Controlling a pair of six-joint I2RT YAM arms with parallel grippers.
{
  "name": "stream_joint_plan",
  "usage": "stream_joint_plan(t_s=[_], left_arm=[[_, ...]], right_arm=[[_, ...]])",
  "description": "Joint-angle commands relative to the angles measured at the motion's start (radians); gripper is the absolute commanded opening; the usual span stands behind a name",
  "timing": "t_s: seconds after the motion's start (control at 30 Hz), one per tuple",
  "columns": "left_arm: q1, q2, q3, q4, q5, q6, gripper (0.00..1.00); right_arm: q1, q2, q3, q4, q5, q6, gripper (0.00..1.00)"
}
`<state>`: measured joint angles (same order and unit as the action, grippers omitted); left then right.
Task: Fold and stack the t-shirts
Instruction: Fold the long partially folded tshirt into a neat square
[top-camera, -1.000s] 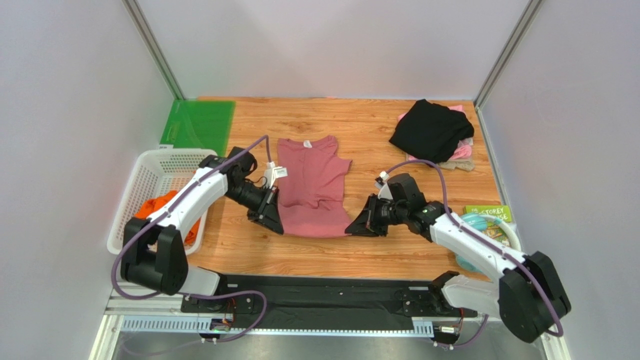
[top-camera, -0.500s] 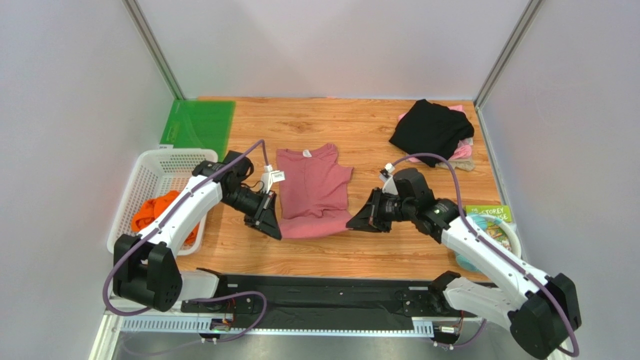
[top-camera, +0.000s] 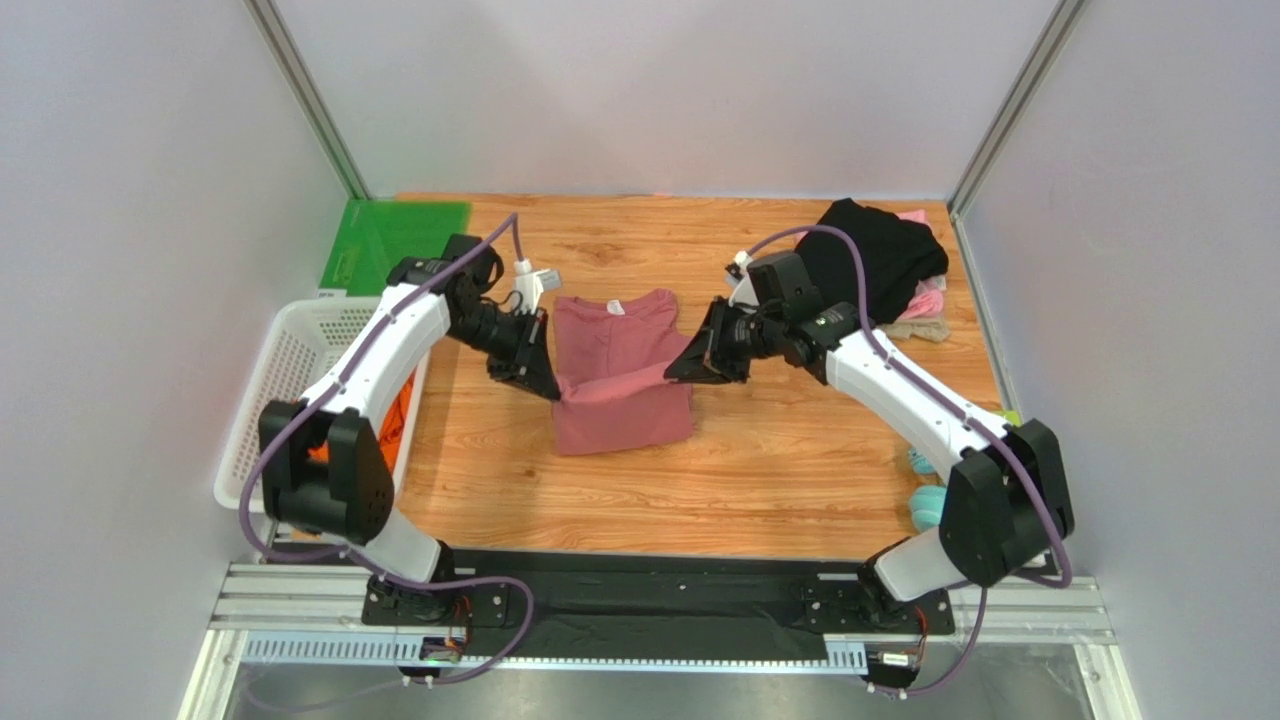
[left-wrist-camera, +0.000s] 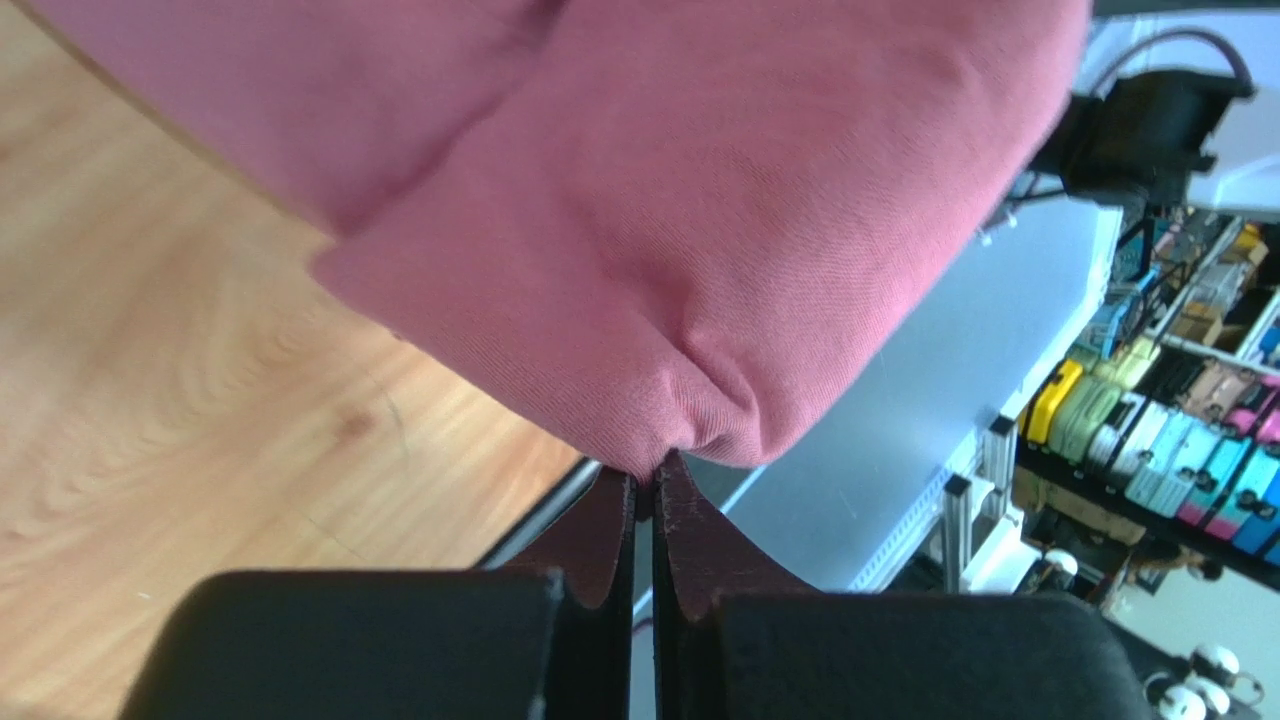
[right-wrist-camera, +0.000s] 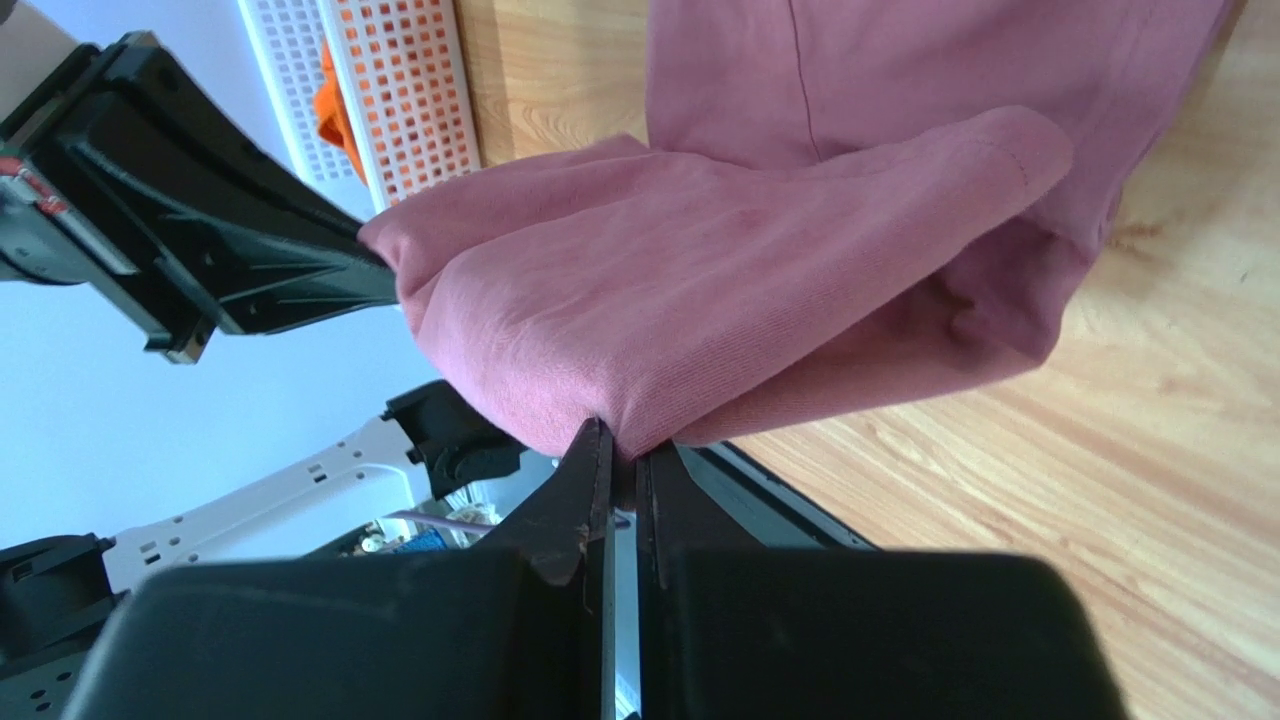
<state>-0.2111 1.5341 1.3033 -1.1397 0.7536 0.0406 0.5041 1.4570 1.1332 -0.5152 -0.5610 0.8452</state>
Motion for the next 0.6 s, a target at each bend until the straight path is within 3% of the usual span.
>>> stream_joint_plan(t_s=[0.0,0.2,0.57], left_arm=[[0.010,0.124,0.089,0.075,-0.034,-0.035,0.00],[0.019,0.296,0.223,0.093,-0.042,-0.077,0.00],[0.082,0.440,0.442,0.067,-0.073,-0.105,0.00]], right_arm=[[-0.032,0.078,0.098,0.018,-0.046,-0.047,0.00],[-0.065,0.193,0.168,0.030,-0.073,-0.058,0.00],[-0.137,0.457,0.390,0.023,-0.131,-0.089,0.00]])
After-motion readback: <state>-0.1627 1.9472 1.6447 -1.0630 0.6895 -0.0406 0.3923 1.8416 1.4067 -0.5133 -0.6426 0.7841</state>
